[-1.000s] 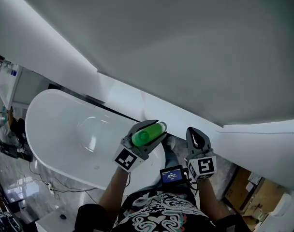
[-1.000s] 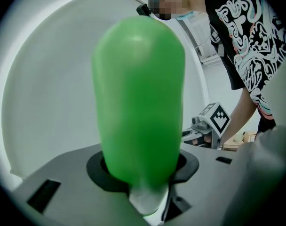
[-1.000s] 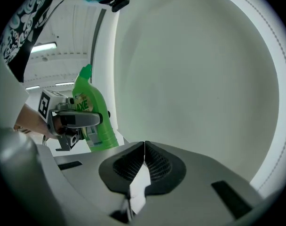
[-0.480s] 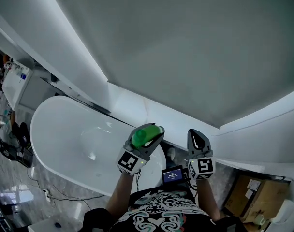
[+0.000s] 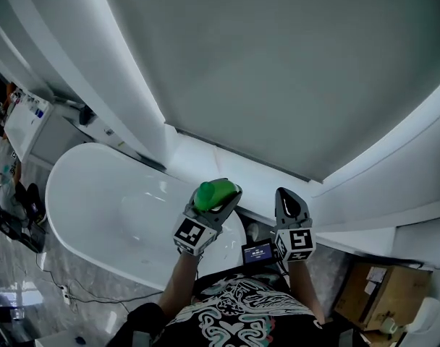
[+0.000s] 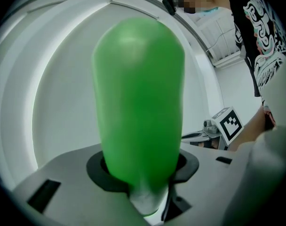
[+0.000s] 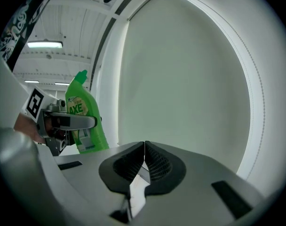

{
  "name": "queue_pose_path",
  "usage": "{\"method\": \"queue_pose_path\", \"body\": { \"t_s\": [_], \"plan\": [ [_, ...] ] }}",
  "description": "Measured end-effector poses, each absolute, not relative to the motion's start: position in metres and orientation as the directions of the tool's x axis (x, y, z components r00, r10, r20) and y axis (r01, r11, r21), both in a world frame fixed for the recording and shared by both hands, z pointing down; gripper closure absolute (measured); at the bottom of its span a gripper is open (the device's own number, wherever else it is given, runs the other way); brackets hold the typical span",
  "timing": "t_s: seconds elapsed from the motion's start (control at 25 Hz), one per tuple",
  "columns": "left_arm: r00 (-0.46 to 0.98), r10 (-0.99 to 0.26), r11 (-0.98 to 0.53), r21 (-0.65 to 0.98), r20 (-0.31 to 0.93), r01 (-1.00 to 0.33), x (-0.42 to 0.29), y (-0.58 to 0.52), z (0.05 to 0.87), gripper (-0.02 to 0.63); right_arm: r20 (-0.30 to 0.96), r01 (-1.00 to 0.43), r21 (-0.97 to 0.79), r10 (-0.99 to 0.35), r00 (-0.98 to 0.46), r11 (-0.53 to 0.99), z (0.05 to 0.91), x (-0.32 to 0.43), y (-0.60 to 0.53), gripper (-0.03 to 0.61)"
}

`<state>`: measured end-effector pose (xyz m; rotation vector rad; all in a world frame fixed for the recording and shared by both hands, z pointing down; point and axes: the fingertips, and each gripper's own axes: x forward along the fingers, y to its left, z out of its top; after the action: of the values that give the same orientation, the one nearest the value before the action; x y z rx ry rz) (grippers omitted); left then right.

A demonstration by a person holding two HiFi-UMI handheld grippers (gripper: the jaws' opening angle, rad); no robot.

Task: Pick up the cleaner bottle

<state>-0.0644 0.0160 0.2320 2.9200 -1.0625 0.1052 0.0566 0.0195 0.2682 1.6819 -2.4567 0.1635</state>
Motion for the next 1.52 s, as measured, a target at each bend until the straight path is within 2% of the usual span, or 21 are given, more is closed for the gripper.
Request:
{"method": "queue_pose_path", "body": {
  "t_s": [0.36, 1.52],
  "plan": [
    [0.753, -0.656, -0.754, 0.001, 0.052, -0.657, -0.069, 0.015, 0.218, 0.419, 0.165, -0.935, 0.022, -0.924, -0.346, 0.354, 0.247, 0.059, 0.020, 0.552],
    [0.760, -0.646, -0.760, 0.043, 0.068, -0.649, -0.068, 0.008, 0.227, 0.419, 0.216, -0.962, 0.033, -0.942, -0.257, 0.270, 0.257, 0.083, 0.022, 0.552]
  ]
}}
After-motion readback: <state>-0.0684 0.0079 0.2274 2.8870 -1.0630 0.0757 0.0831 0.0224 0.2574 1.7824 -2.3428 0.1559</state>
